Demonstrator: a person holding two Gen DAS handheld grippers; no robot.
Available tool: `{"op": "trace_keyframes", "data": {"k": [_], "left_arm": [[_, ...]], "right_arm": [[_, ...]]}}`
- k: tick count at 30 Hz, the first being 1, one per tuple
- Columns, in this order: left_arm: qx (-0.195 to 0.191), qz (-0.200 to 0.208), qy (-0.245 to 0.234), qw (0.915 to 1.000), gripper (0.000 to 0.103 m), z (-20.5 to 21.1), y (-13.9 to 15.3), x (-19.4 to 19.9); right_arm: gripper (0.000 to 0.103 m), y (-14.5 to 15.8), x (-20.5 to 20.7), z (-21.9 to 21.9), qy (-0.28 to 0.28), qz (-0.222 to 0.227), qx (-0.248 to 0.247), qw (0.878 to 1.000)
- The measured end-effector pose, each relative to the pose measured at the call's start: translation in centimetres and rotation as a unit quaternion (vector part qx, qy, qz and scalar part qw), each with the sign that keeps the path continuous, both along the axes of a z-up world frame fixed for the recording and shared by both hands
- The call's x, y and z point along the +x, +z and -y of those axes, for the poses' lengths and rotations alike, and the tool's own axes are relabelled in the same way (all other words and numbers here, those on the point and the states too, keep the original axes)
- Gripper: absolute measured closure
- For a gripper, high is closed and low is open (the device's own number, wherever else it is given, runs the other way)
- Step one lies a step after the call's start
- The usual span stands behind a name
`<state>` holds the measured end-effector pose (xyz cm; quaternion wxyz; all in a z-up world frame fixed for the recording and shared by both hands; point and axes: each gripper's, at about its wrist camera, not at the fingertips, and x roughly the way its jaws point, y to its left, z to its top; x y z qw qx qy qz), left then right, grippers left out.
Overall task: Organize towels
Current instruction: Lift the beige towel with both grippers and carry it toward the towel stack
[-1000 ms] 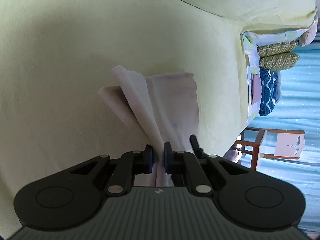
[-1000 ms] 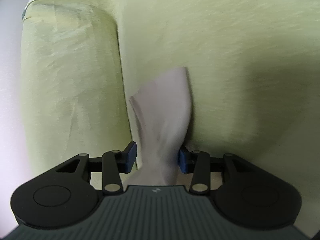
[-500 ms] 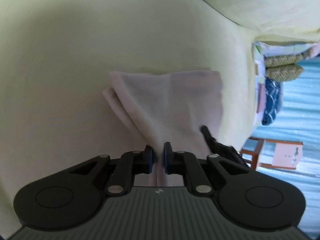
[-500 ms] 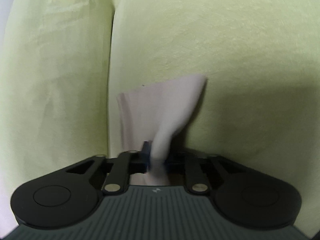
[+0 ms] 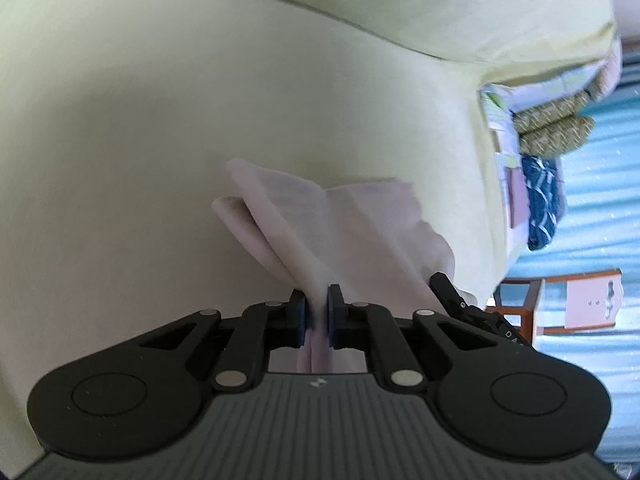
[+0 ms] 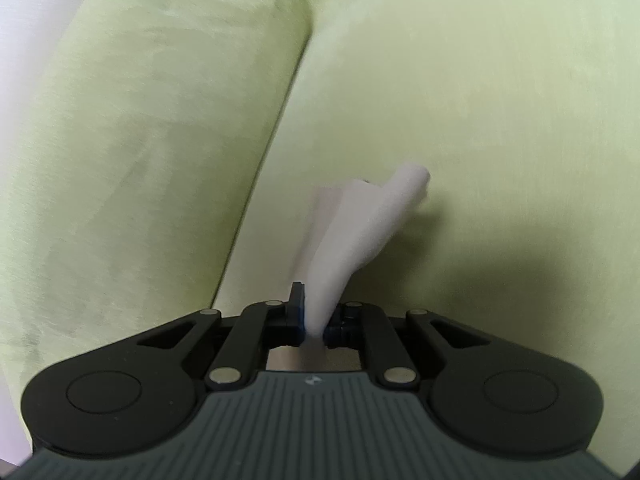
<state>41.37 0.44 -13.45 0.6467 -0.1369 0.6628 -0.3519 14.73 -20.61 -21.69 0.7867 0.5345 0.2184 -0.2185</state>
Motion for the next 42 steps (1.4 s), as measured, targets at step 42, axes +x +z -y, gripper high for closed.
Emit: {"op": "trace_keyframes", "data": {"k": [42], "left_arm": [[-0.084,0.049,0.001,0.9953,0.095,70.9,8.6,-10.9]], "right_arm": [[0.096,20.5,-8.7,71.7,0.027,-0.014,-0.097,0.995]]}}
